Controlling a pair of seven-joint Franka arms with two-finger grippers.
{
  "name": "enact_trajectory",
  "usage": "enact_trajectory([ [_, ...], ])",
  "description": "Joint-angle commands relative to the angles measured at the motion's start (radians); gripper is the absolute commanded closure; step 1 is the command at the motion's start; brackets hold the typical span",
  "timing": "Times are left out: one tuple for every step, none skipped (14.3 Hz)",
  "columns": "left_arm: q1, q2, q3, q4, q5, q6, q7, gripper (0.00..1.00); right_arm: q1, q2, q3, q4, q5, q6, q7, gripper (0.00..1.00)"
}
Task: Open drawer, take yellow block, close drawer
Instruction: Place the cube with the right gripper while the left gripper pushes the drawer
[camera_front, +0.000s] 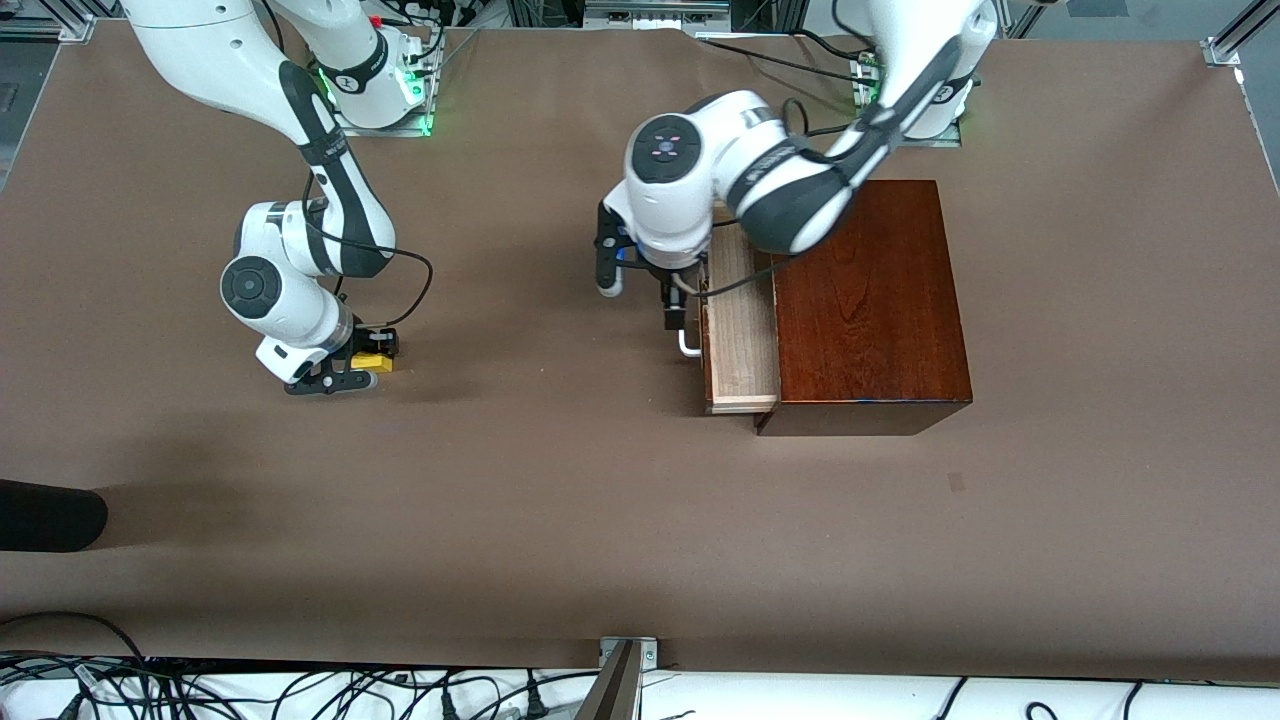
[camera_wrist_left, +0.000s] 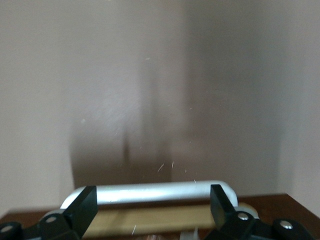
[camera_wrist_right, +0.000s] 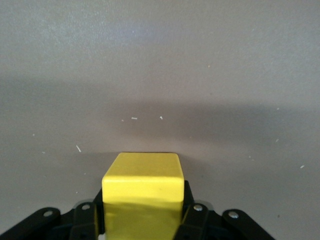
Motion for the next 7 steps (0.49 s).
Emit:
enact_trajectory([
  [-0.074, 0.063, 0.007, 0.039, 0.15, -0.008, -0.039, 0.0, -0.031, -0.039, 0.004, -0.003, 0.013, 0.003, -0.028, 0.0],
  [-0.074, 0.069, 0.007, 0.032, 0.161, -0.008, -0.063, 0.0, -0.035, -0.053, 0.004, 0.007, 0.013, -0.011, -0.034, 0.0],
  [-0.072, 0.08, 0.01, 0.033, 0.164, -0.008, -0.063, 0.0, -0.048, -0.078, 0.004, 0.012, 0.011, -0.014, -0.065, 0.0],
  [-0.071, 0.08, 0.017, 0.035, 0.166, -0.008, -0.061, 0.0, -0.054, -0.117, 0.004, 0.013, 0.008, -0.029, -0.126, 0.0],
  [-0.071, 0.079, 0.028, 0.035, 0.166, -0.01, -0.055, 0.0, -0.055, -0.15, 0.004, 0.024, 0.01, -0.054, -0.157, 0.0],
  [-0.068, 0.077, 0.033, 0.035, 0.166, -0.014, -0.054, 0.0, -0.055, -0.188, 0.006, 0.044, 0.01, -0.093, -0.156, 0.0],
  [-0.063, 0.074, 0.037, 0.033, 0.166, -0.025, -0.051, 0.0, -0.058, -0.219, 0.006, 0.081, 0.008, -0.147, -0.171, 0.0],
])
